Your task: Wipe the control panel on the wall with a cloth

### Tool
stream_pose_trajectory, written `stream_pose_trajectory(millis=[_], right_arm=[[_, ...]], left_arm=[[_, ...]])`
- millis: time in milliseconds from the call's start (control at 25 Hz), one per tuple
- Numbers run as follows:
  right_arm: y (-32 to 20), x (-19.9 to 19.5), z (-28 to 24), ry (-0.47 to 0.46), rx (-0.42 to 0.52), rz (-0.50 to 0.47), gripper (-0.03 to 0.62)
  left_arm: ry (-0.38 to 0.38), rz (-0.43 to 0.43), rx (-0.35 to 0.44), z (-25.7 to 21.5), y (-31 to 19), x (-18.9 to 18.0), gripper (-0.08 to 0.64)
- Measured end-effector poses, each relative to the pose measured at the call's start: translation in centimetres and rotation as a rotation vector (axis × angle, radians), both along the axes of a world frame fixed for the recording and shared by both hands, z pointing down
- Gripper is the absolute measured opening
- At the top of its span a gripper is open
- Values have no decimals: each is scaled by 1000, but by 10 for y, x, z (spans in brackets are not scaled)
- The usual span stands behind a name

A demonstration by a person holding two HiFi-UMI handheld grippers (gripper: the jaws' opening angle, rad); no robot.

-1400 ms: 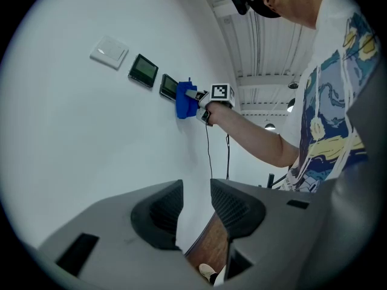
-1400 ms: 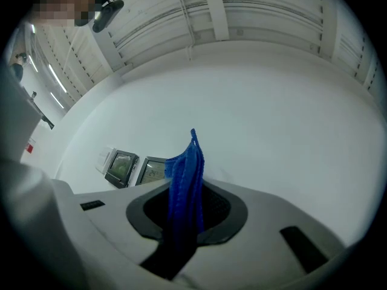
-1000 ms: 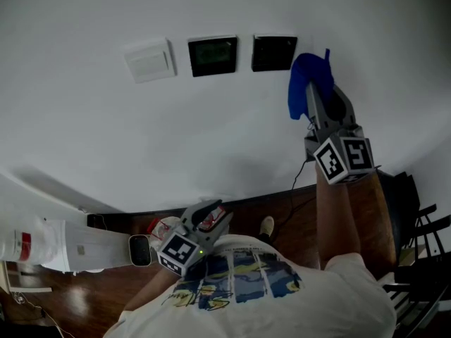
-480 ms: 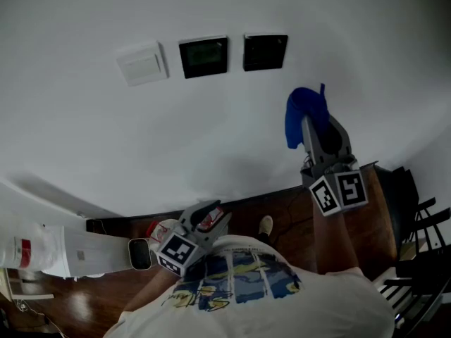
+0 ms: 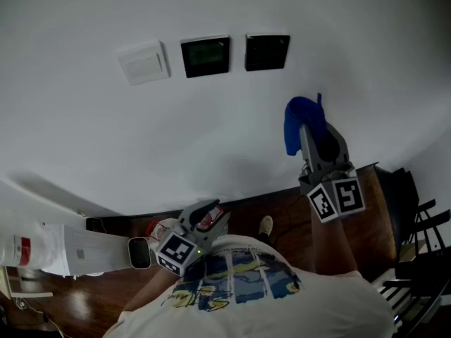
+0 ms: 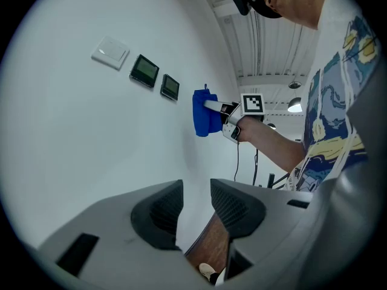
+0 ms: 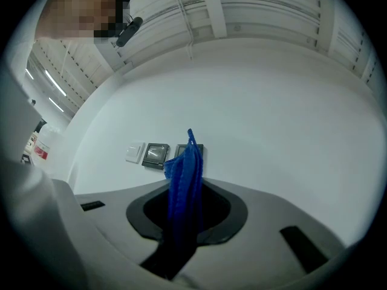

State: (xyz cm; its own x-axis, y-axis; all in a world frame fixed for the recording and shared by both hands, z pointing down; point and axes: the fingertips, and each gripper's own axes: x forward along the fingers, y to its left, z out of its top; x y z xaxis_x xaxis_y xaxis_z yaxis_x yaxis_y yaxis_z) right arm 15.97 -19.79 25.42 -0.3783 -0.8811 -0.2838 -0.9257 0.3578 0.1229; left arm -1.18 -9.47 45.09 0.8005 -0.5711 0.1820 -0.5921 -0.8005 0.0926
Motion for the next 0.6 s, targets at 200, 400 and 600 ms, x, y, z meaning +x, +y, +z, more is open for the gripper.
stream_pose_trajectory(millis=[200, 400, 600], right_arm=[[-1, -1, 1, 0, -3, -2, 94], [-1, -1, 1, -2, -2, 0, 94], [-1, 1, 1, -2, -4, 2, 94]], left_arm=[[-2, -2, 1, 1, -1, -1, 133], [0, -2, -4, 0, 0, -1, 133], [6, -3, -14, -1, 1, 2, 133]])
